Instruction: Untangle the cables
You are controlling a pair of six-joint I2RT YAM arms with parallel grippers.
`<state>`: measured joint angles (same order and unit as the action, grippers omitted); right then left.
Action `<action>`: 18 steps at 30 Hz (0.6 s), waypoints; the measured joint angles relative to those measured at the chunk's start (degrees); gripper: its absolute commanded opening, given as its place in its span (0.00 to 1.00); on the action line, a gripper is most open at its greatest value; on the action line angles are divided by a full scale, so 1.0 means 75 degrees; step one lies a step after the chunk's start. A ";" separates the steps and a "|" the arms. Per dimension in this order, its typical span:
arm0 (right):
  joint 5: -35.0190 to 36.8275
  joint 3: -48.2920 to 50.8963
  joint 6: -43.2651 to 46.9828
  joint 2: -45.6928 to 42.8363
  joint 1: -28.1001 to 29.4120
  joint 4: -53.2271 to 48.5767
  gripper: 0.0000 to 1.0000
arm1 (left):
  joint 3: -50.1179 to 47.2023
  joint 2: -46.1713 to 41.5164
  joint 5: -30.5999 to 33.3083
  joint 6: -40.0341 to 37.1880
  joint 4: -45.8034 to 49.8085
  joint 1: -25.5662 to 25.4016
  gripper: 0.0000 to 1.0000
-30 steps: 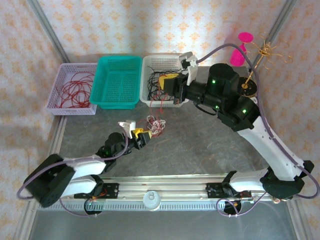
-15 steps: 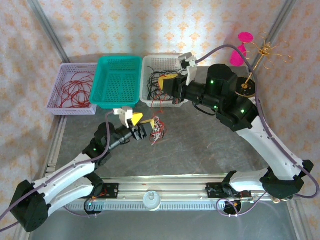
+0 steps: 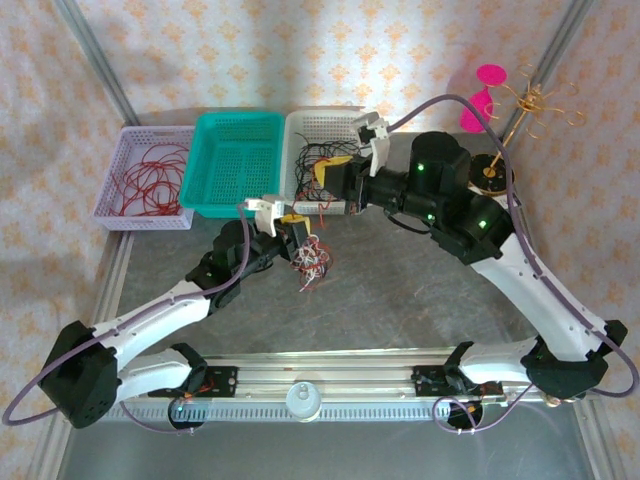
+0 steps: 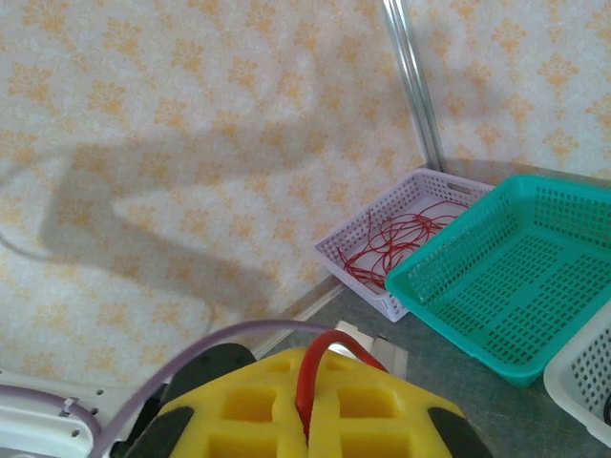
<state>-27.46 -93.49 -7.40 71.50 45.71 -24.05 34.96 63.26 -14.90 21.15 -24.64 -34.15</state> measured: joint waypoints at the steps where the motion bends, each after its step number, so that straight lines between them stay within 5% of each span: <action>1: 0.0125 0.0085 0.0020 -0.0058 0.0000 -0.0003 0.00 | -0.0026 -0.0111 0.0055 -0.0017 -0.0003 0.0000 0.08; 4: 0.0615 0.0329 0.0166 -0.0224 0.0000 -0.0006 0.03 | -0.0213 -0.0708 0.0111 -0.0006 0.0006 0.0000 0.00; 11: 0.2066 0.1623 0.0935 -0.0440 0.0047 0.0656 0.07 | -0.0041 -0.2043 -0.0044 -0.0038 0.0903 -0.0006 0.00; 18: 0.3599 0.3346 0.1087 -0.0373 0.0050 0.1926 0.35 | 0.1107 -0.2442 -0.0562 -0.0035 0.2247 -0.0085 0.00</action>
<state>-0.47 -68.40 0.75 68.71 46.09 -9.61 43.27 44.95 -19.11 20.88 -7.79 -34.79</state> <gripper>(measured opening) 0.303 0.044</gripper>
